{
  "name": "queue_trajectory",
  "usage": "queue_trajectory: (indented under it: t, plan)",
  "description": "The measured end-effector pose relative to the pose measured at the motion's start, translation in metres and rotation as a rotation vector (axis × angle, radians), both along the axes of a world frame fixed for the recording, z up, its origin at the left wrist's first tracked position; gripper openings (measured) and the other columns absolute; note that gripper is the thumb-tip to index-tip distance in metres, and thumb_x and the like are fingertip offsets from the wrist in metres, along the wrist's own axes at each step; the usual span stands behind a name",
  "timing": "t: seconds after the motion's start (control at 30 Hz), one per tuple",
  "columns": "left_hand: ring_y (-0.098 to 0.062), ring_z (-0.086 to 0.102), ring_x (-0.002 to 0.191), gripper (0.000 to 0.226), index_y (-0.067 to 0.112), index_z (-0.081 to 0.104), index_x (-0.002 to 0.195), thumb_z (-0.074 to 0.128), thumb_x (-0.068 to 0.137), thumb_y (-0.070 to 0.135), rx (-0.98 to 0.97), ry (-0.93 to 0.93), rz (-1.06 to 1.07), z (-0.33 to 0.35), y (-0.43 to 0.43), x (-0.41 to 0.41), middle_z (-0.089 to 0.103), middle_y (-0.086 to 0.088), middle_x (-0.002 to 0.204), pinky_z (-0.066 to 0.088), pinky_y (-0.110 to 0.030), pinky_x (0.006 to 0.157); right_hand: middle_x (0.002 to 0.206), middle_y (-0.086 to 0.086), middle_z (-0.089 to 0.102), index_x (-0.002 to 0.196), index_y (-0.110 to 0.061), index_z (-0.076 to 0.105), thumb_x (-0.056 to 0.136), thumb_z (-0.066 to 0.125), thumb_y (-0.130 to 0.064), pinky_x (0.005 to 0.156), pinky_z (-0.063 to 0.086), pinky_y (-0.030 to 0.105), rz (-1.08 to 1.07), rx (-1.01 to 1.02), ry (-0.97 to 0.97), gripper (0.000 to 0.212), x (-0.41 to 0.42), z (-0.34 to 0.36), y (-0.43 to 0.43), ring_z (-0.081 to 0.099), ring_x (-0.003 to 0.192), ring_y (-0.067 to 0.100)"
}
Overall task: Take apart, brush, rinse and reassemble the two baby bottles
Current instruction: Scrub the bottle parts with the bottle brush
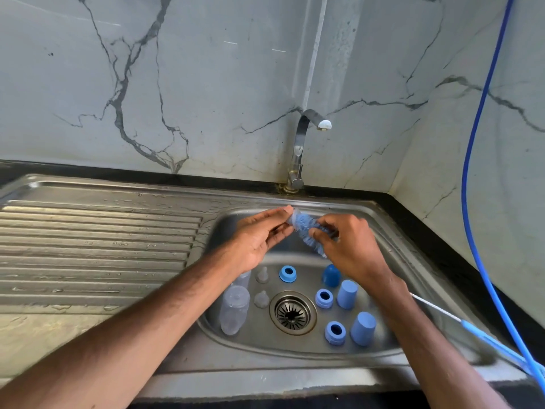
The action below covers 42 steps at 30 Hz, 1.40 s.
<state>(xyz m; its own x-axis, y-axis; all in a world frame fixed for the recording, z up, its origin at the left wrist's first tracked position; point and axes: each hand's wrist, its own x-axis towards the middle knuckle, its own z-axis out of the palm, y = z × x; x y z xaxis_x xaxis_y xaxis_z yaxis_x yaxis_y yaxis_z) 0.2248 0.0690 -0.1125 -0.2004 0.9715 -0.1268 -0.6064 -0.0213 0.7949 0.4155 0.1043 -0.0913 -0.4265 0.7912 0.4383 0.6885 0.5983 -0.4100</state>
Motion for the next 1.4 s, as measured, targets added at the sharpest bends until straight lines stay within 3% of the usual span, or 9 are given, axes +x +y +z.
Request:
queue_trajectory:
  t: [0.13,0.23,0.4,0.67,0.73,0.87,1.0,1.17,1.4]
  plan:
    - [-0.023,0.075,0.103,0.035,0.002,0.075,0.108,0.079,0.073,0.006,0.140,0.078,-0.090,0.003,0.000,0.001,0.076,-0.015,0.112,0.062,-0.026,0.079,0.067,-0.004,0.074,0.084,-0.019,0.076,0.097,0.069,-0.016,0.063,0.059,0.039,0.040,-0.283,0.140,0.015,0.003,0.005,0.007,0.072,0.062,0.011]
    - [-0.022,0.073,0.108,0.033,0.002,0.074,0.113,0.075,0.081,0.006,0.235,0.193,-0.154,0.006,-0.001,-0.004,0.076,-0.013,0.116,0.061,-0.026,0.083,0.065,0.011,0.072,0.086,-0.002,0.075,0.100,0.063,-0.004,0.061,0.053,0.040,0.163,-0.576,0.315,0.018,0.009,0.016,0.008,0.066,0.056,0.023]
    - [-0.023,0.073,0.109,0.038,0.002,0.067,0.128,0.069,0.091,-0.002,0.239,0.393,-0.227,0.002,-0.003,-0.012,0.075,-0.015,0.117,0.061,-0.027,0.086,0.071,0.015,0.070,0.098,0.003,0.073,0.104,0.058,-0.008,0.057,0.055,0.034,0.203,-0.678,0.328,0.019,0.019,0.021,0.005,0.063,0.054,0.021]
    - [-0.025,0.078,0.089,0.020,-0.002,0.076,0.105,0.076,0.085,0.001,0.083,0.250,-0.025,-0.001,0.002,-0.008,0.077,-0.020,0.102,0.061,-0.022,0.073,0.073,-0.018,0.073,0.093,-0.029,0.073,0.098,0.072,-0.023,0.054,0.051,0.011,0.093,-0.185,0.095,0.008,0.004,0.006,0.003,0.071,0.065,-0.005]
    - [-0.025,0.078,0.086,0.022,-0.005,0.074,0.105,0.078,0.085,0.004,0.009,0.176,0.028,-0.001,0.002,-0.009,0.077,-0.022,0.101,0.063,-0.023,0.071,0.076,-0.017,0.073,0.095,-0.026,0.075,0.097,0.073,-0.028,0.057,0.054,0.016,0.056,-0.102,0.047,0.004,0.004,0.006,0.004,0.070,0.068,-0.002]
    - [-0.022,0.078,0.080,0.019,-0.005,0.073,0.102,0.077,0.088,0.007,-0.045,0.062,0.090,0.000,0.002,-0.024,0.077,-0.021,0.096,0.063,-0.025,0.071,0.080,-0.006,0.075,0.094,-0.021,0.075,0.098,0.070,-0.033,0.069,0.060,0.042,-0.023,-0.049,0.051,0.014,0.012,0.008,0.005,0.071,0.073,0.015]
    - [-0.020,0.077,0.083,0.023,-0.004,0.073,0.106,0.078,0.086,0.005,-0.049,0.061,-0.017,-0.001,0.000,-0.020,0.077,-0.020,0.102,0.063,-0.025,0.074,0.080,-0.009,0.070,0.098,-0.021,0.075,0.095,0.073,-0.031,0.066,0.054,0.033,-0.072,0.044,0.085,0.010,0.013,0.012,-0.002,0.065,0.073,0.010]
    - [-0.011,0.071,0.068,0.017,0.002,0.080,0.091,0.081,0.074,0.004,-0.046,0.034,-0.135,-0.005,0.003,0.004,0.077,-0.012,0.087,0.058,-0.018,0.060,0.081,-0.016,0.070,0.097,-0.026,0.077,0.092,0.077,-0.028,0.067,0.058,0.033,-0.056,0.112,0.179,0.006,0.002,0.014,-0.014,0.066,0.073,0.003]
    - [-0.009,0.070,0.068,0.012,0.005,0.082,0.087,0.079,0.076,0.005,-0.014,0.010,-0.229,-0.006,0.003,0.012,0.078,-0.013,0.093,0.057,-0.017,0.058,0.096,-0.007,0.076,0.108,-0.019,0.076,0.095,0.074,-0.027,0.067,0.056,0.031,-0.126,0.105,0.213,0.015,0.002,0.012,-0.005,0.067,0.078,0.011]
